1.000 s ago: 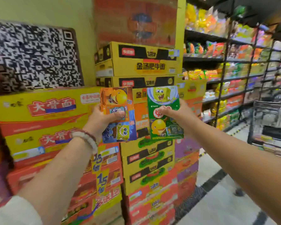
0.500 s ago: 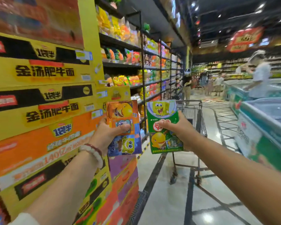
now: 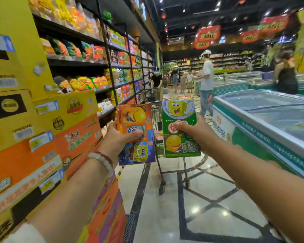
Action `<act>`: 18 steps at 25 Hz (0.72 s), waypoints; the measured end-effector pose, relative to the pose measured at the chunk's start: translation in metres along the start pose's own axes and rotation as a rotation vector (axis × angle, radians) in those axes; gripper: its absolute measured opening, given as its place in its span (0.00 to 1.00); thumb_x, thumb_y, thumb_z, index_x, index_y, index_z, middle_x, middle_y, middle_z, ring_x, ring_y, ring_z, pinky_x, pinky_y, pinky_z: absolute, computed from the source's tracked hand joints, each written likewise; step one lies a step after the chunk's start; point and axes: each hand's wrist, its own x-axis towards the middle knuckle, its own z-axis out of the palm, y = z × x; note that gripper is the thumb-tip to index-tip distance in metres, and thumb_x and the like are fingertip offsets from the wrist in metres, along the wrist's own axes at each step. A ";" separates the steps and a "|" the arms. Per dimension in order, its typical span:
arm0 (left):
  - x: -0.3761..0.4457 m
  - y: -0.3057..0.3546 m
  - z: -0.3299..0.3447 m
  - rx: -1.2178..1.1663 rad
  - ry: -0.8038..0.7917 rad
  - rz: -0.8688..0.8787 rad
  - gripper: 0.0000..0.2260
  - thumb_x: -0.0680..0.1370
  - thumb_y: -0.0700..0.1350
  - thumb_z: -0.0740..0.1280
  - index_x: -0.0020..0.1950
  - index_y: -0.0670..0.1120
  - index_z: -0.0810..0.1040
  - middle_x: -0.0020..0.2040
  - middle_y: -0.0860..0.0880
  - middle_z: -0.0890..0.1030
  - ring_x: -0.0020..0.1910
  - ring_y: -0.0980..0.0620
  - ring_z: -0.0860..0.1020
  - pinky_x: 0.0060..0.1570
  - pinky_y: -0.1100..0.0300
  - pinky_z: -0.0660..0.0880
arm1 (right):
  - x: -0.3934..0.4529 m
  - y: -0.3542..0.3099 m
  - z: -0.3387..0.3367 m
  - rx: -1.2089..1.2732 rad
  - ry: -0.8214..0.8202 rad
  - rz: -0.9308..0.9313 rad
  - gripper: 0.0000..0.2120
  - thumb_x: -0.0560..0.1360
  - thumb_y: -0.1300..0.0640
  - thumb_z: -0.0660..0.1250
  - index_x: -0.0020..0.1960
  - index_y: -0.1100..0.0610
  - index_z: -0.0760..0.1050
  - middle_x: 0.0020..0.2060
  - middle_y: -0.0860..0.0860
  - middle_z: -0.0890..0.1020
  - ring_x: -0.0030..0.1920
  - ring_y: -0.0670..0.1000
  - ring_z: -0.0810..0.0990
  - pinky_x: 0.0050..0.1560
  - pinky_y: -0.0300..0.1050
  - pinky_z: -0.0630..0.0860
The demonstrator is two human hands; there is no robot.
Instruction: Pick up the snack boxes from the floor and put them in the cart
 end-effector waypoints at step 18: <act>0.278 -0.064 0.132 -0.094 -0.036 0.016 0.37 0.58 0.46 0.79 0.64 0.43 0.68 0.53 0.42 0.82 0.43 0.46 0.84 0.35 0.54 0.80 | 0.269 0.072 -0.122 -0.079 -0.027 -0.004 0.31 0.66 0.56 0.77 0.65 0.53 0.67 0.54 0.56 0.82 0.49 0.57 0.84 0.48 0.58 0.81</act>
